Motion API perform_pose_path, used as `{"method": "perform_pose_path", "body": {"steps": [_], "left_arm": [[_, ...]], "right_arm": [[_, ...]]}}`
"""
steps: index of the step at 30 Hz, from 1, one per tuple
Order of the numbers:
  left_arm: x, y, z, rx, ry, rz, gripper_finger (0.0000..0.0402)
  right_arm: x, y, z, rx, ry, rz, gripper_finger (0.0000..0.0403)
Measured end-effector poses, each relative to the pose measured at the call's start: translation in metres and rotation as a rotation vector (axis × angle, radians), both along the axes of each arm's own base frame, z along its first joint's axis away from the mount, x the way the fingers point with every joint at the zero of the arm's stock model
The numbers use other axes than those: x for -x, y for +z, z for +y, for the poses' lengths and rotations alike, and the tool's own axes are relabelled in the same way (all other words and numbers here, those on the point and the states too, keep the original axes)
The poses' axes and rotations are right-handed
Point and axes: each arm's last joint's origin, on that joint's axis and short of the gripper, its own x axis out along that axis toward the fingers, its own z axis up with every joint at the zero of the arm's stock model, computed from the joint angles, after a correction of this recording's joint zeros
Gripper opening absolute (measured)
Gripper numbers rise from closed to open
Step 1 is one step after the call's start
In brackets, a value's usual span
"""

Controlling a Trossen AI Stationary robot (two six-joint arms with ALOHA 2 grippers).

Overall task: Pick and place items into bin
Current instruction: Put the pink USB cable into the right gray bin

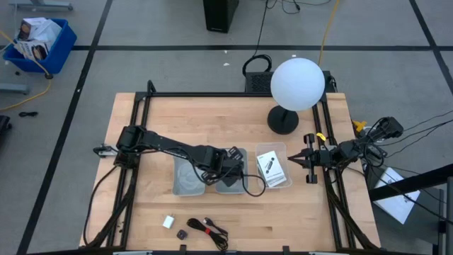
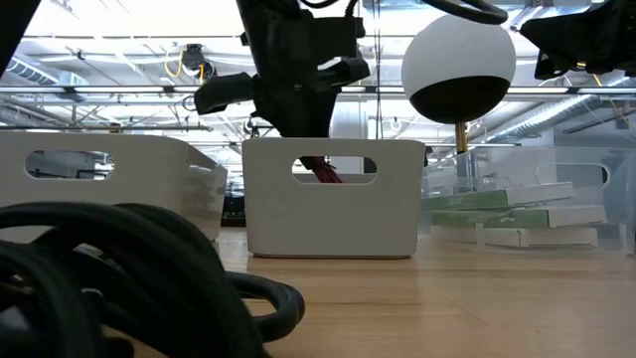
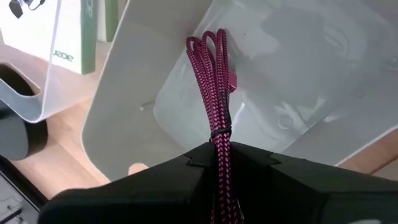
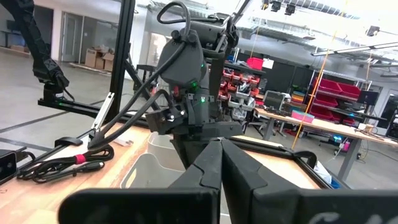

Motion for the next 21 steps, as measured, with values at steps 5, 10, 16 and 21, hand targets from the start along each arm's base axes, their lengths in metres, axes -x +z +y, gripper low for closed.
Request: {"method": "perform_pose_path", "body": {"steps": [5, 10, 16, 21], "left_arm": [[-0.0011, 0.0005, 0.0002, -0.003, 0.029, -0.020, 0.0052], [-0.0016, 0.0007, 0.0005, -0.010, 0.045, -0.030, 0.0076], [-0.0016, 0.0008, 0.0008, -0.016, 0.057, -0.034, 0.0135], [-0.0012, 0.0023, 0.0005, -0.166, 0.067, -0.056, 0.0175]], "right_arm": [[0.0001, 0.0009, -0.0001, -0.004, 0.000, -0.008, 0.0000], [0.0001, 0.0010, -0.0001, -0.007, 0.000, -0.009, 0.0000], [0.0001, 0.0010, -0.0001, -0.008, 0.001, -0.009, 0.0000], [0.0001, 0.0010, -0.0001, -0.008, 0.000, -0.009, 0.0000]]}}
